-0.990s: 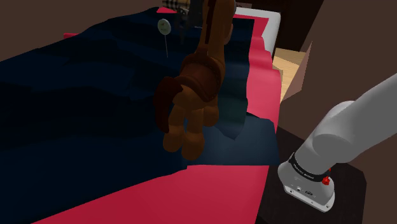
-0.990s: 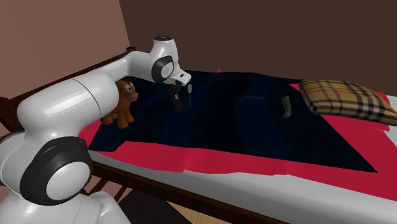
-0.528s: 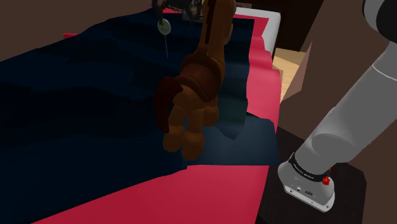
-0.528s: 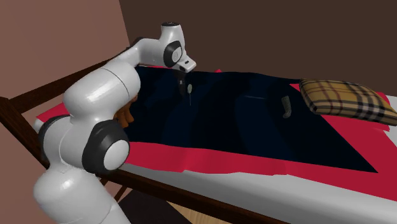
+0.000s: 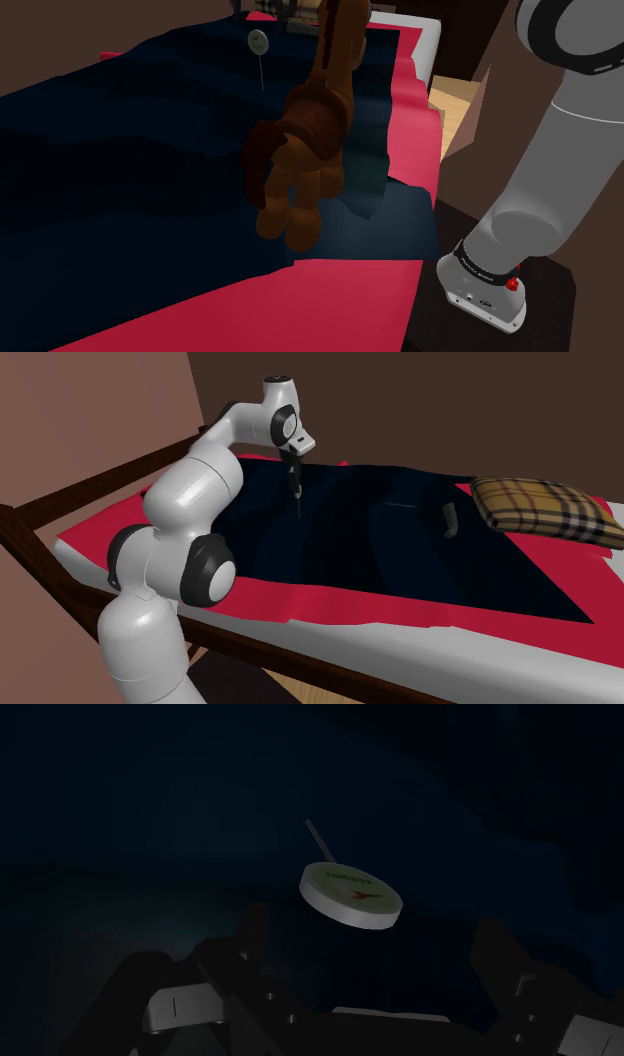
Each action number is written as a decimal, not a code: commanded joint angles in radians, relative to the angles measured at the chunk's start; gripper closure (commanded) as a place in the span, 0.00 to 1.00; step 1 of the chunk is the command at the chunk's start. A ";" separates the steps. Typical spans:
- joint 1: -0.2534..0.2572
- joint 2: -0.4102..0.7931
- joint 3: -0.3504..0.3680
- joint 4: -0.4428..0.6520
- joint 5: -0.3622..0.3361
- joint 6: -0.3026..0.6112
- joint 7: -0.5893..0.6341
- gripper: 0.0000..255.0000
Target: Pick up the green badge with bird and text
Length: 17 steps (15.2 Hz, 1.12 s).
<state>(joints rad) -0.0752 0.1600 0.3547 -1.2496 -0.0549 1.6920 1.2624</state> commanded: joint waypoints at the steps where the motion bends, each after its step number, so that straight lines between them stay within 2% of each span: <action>1: -0.005 -0.012 -0.002 -0.043 0.006 0.032 -0.002 0.00; 4: -0.012 -0.037 -0.005 -0.125 0.017 0.091 -0.007 0.00; 6: -0.012 -0.038 -0.005 -0.125 0.017 0.091 -0.007 0.00; 7: -0.012 -0.035 -0.005 -0.124 0.016 0.092 -0.007 1.00; 17: -0.011 -0.031 -0.004 -0.104 0.014 0.075 -0.006 1.00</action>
<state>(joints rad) -0.0867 0.1253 0.3505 -1.3645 -0.0396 1.7761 1.2564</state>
